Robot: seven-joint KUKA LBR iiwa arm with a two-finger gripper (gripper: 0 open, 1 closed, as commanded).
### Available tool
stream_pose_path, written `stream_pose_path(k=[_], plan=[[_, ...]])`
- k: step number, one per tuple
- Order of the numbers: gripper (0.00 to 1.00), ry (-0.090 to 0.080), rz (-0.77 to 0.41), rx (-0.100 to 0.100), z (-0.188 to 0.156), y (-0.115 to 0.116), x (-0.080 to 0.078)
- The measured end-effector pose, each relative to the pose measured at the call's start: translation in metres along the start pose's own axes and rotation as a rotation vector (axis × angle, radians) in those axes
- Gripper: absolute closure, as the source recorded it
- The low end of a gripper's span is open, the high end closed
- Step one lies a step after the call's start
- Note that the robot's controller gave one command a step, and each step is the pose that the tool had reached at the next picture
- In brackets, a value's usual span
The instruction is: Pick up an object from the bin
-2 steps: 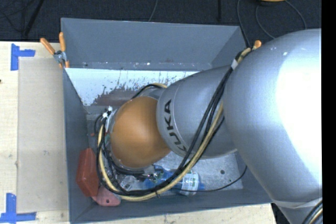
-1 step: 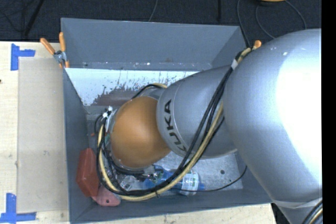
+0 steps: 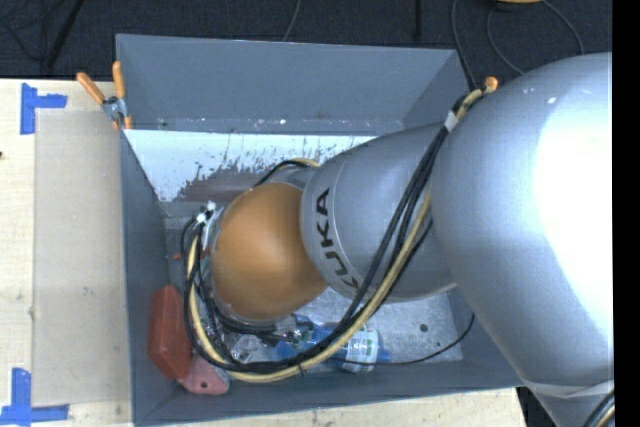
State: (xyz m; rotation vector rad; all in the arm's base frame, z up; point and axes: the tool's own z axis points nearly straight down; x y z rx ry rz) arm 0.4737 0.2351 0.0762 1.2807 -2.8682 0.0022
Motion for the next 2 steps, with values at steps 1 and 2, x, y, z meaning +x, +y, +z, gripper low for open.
stream_pose_path(k=[1, 2], plan=[[1.0, 0.007, -0.002, -0.004, -0.021, 0.002, 0.002], [1.0, 0.003, -0.003, -0.003, -0.041, 0.002, 0.0]])
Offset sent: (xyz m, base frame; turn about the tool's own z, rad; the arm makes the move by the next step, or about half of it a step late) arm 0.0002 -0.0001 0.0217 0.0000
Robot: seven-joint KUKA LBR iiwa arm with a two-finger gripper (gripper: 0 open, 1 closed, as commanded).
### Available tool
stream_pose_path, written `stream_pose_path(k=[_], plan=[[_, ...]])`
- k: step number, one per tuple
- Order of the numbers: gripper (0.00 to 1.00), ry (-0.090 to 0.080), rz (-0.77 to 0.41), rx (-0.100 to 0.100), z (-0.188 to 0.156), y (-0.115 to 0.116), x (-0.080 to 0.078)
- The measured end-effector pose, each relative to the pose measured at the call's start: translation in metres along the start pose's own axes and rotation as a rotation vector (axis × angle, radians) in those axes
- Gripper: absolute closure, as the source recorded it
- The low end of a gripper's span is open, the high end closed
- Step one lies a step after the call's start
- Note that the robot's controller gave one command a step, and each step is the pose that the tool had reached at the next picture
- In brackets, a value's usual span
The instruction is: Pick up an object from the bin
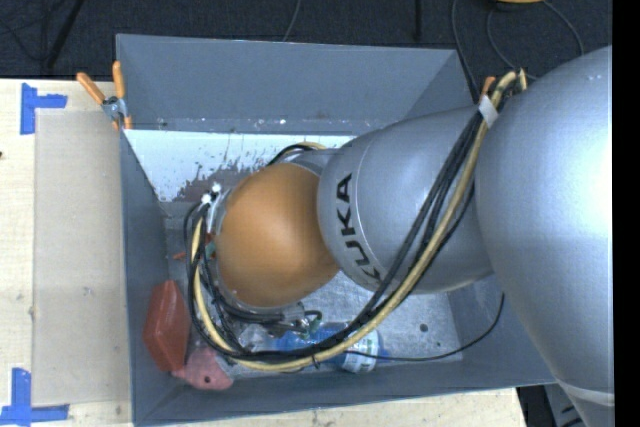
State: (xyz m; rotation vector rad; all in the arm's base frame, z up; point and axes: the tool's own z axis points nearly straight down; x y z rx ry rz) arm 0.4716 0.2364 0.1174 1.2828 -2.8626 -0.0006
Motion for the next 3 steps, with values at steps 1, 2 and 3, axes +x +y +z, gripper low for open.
stream_pose_path(k=[1, 2, 3], plan=[[1.0, -0.003, 0.0, 0.001, -0.017, 0.0, -0.001], [1.0, -0.005, 0.001, 0.002, -0.028, 0.0, -0.001], [1.0, -0.005, 0.001, 0.002, -0.037, 0.0, -0.001]])
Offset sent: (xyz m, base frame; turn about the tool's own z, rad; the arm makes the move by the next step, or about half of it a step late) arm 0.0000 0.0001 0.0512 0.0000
